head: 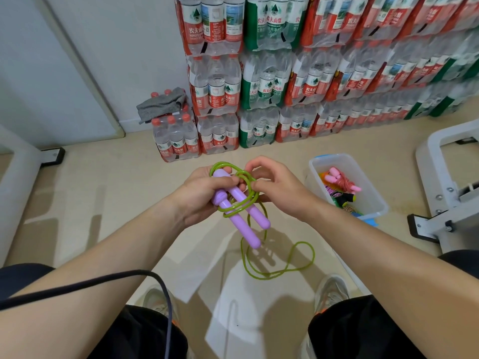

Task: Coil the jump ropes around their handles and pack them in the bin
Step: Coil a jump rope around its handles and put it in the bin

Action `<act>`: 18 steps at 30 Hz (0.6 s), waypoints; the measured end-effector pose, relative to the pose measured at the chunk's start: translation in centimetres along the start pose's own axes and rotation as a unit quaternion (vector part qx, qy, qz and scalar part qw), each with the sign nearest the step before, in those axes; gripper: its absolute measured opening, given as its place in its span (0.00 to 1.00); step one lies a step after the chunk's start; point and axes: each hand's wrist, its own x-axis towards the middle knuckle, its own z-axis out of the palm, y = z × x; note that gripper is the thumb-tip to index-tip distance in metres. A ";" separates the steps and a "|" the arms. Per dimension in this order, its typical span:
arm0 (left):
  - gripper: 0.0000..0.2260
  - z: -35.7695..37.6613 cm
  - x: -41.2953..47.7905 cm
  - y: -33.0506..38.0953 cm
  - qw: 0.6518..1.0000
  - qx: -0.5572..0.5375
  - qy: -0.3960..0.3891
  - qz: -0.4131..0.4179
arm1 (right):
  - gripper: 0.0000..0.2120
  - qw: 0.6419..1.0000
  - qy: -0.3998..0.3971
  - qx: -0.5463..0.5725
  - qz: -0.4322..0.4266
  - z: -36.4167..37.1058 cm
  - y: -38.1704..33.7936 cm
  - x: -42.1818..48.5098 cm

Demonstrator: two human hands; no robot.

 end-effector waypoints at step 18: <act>0.10 0.8 -0.1 -1.3 0.899 0.410 0.005 0.152 | 0.07 0.981 -0.043 -0.162 0.100 -1.6 0.7 0.4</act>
